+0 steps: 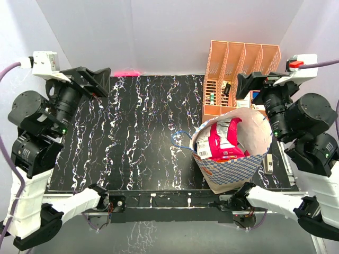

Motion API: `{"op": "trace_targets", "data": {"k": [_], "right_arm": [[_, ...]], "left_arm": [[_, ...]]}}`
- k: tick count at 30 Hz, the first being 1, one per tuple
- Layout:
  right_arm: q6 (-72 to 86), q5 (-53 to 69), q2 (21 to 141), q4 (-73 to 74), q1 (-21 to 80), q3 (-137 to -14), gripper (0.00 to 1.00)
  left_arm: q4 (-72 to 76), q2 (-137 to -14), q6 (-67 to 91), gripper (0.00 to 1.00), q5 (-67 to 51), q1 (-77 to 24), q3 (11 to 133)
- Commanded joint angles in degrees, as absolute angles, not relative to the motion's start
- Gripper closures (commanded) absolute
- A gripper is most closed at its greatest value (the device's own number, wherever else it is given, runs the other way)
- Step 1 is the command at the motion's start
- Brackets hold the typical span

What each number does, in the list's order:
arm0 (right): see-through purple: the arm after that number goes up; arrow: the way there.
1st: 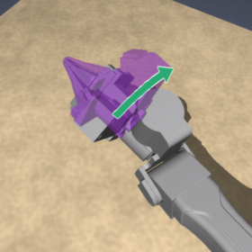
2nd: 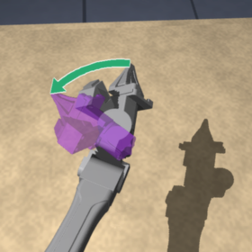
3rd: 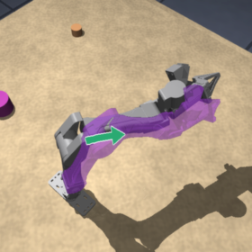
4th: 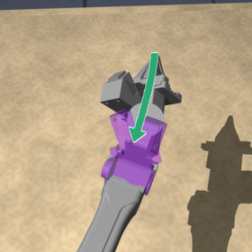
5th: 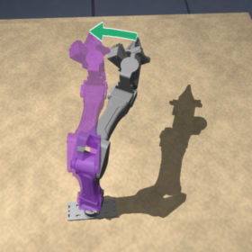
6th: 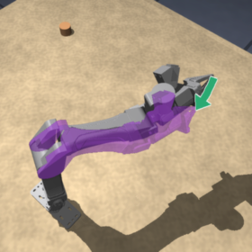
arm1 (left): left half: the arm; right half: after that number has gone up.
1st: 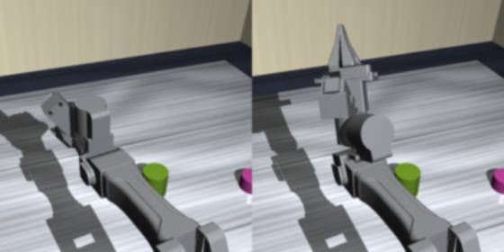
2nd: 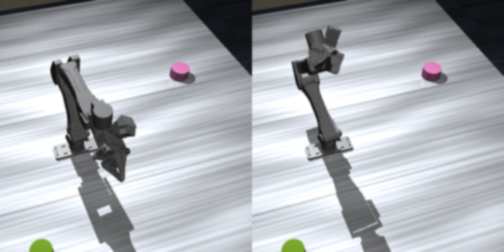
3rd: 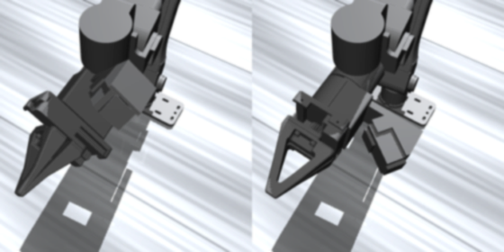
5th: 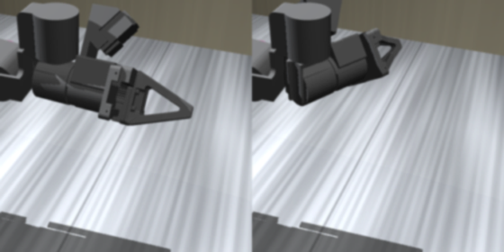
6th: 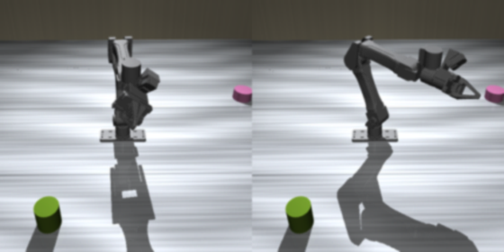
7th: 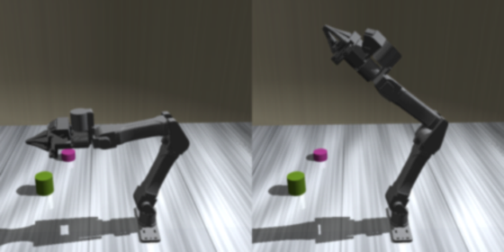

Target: Take the snacks out of the paper bag

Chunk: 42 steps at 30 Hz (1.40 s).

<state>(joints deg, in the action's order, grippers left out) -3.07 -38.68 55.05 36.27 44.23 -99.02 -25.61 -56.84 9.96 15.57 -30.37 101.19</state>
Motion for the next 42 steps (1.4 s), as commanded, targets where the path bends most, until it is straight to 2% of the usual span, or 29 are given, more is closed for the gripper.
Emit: {"op": "trace_targets", "data": {"k": [1, 9, 13, 19, 26, 31, 36, 42], "right_arm": [[1.69, -38.26, 54.34, 39.28, 39.75, -96.6, 0.02], [9.93, -36.2, 50.83, 47.31, 27.39, -90.71, 0.02], [14.19, -35.35, 49.3, 51.08, 21.72, -87.51, 0.02], [19.14, -33.63, 46.64, 53.58, 15.53, -84.08, 0.02], [19.96, -22.84, 42.08, 50.53, 11.89, -80.84, 0.02], [19.2, -16.03, 39.7, 48.38, 11.18, -78.39, 0.02], [18.04, -14.26, 38.63, 47.61, 11.51, -77.55, 0.02], [17.12, -13.2, 37.92, 46.93, 11.85, -76.94, 0.02]], "left_arm": [[-23.94, -56.39, 13.62, 0.02, 11.01, -27.24, 96.86], [-21.67, -56.53, 22.87, 0.02, -2.19, -19.99, 84.48], [-19.73, -57.76, 28.44, 0.02, -7.67, -20.33, 77.76], [-15.15, -59.33, 37.2, 0.02, -11.29, -27.93, 68.88], [-9.35, -60.44, 46.52, 0.02, -13.4, -40.05, 61.36], [-6.25, -60.28, 50.07, 0.02, -12.74, -48.04, 59.12], [-3.87, -60.28, 51.7, 0.02, -11.62, -54.72, 58.74], [-5.69, -59.24, 51.22, 0.02, -6.92, -57.86, 60.18]]}}
